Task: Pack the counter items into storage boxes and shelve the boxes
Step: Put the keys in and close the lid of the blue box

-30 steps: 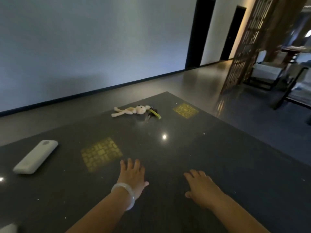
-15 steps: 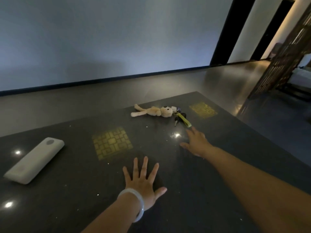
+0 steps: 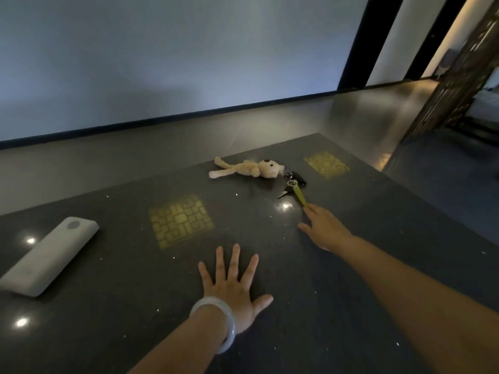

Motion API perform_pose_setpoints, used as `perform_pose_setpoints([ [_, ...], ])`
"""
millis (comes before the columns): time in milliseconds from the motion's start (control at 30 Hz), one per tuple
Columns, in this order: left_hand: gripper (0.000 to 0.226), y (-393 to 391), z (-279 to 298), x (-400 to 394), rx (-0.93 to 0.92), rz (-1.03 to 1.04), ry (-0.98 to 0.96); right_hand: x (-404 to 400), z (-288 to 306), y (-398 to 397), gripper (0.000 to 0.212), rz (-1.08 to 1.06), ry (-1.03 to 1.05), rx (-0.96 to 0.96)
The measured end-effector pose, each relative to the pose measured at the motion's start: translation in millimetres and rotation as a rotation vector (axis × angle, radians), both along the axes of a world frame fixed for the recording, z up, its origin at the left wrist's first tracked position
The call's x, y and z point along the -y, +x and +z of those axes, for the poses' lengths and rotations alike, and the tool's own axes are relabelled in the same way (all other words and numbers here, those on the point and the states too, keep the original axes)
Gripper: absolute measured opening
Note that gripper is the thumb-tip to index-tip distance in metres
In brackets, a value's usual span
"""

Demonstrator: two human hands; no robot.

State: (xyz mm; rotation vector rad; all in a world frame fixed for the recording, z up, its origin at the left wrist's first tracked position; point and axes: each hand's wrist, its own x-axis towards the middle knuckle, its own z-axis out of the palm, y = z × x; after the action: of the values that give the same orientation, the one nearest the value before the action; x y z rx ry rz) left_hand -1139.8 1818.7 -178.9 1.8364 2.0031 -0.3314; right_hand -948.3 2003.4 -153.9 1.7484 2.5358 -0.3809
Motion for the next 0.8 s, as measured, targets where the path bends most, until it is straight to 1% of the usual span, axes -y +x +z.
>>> perform_pose_setpoints([
  [167,0.084,-1,-4,-2,-0.007,0.02,0.014,109,-4,57,0.061,0.099,0.072,0.036],
  [267,0.084,-1,-4,-4,-0.012,0.033,0.01,160,5,86,0.05,0.182,0.055,0.06],
  [333,0.084,1,-1,-2,-0.022,0.039,0.014,174,20,91,0.042,0.218,0.038,-0.008],
  [433,0.084,2,2,-1,-0.03,0.044,0.013,165,34,79,0.037,0.13,0.111,-0.139],
  [500,0.084,2,4,-1,-0.033,0.047,0.01,146,35,61,0.056,0.055,0.136,-0.194],
  [567,0.084,2,5,-2,-0.041,0.045,0.007,120,35,35,0.074,0.023,0.091,-0.257],
  [633,0.084,2,4,-2,-0.042,0.045,0.002,90,35,7,0.085,0.02,0.032,-0.293],
  [667,0.084,2,4,-2,-0.042,0.044,0.0,77,33,-6,0.088,0.022,-0.003,-0.281],
  [733,0.084,1,3,-3,-0.043,0.039,-0.001,57,25,-25,0.085,0.039,-0.067,-0.233],
  [800,0.085,1,0,-3,-0.042,0.038,0.004,50,11,-36,0.072,0.04,-0.068,-0.12],
])
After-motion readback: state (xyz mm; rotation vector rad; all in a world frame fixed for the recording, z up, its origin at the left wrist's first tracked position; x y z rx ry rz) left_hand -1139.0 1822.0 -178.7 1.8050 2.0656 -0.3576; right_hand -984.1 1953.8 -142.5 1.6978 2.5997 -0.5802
